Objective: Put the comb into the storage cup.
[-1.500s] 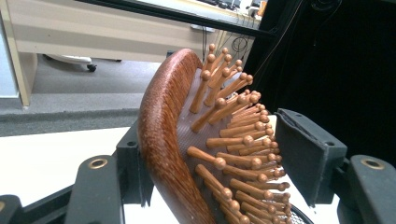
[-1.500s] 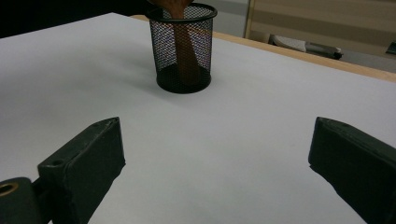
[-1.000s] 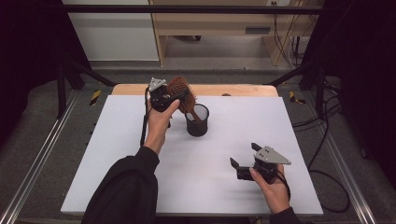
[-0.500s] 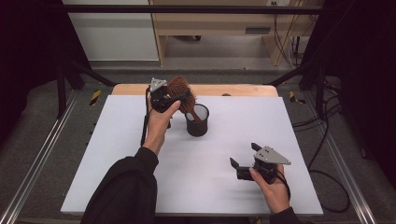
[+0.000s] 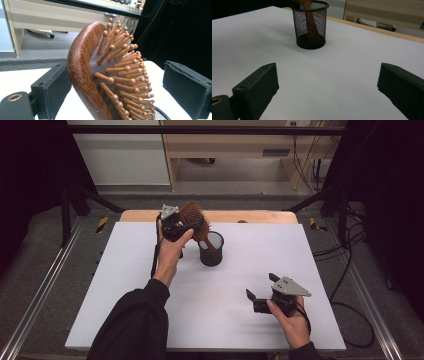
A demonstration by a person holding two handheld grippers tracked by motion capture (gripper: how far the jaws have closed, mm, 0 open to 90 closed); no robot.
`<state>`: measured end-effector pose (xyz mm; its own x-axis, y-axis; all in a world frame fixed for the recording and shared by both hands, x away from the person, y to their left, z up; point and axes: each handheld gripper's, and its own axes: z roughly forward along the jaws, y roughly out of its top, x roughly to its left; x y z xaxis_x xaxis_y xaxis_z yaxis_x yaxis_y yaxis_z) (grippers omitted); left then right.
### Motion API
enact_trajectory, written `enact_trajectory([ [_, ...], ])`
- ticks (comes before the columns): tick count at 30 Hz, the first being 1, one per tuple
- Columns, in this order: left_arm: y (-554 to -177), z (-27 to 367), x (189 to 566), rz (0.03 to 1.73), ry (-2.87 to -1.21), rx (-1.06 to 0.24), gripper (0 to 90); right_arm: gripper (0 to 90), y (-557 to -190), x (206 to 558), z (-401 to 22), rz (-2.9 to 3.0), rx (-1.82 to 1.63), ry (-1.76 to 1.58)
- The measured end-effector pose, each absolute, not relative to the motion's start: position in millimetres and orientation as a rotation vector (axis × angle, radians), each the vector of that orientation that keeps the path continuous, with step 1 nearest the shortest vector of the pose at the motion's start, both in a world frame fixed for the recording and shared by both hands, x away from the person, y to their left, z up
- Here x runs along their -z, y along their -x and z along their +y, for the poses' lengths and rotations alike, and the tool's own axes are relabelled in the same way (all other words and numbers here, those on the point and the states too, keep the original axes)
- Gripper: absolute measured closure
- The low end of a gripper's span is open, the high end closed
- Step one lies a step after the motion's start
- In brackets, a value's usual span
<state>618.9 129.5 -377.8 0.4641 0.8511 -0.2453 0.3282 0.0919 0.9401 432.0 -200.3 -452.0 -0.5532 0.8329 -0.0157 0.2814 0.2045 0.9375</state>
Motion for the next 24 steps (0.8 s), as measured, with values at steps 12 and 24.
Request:
enact_trajectory([
  [12,-613.7,130.1,376.4,1.08,-1.489,-0.543,5.6,3.6,-431.8,450.6,-201.6,1.932,-1.348,-1.039],
  [24,-607.3,132.3,376.9,1.074,-1.486,-0.55,4.6,3.5,-432.3,451.0,-200.5,1.944,-1.349,-1.03],
])
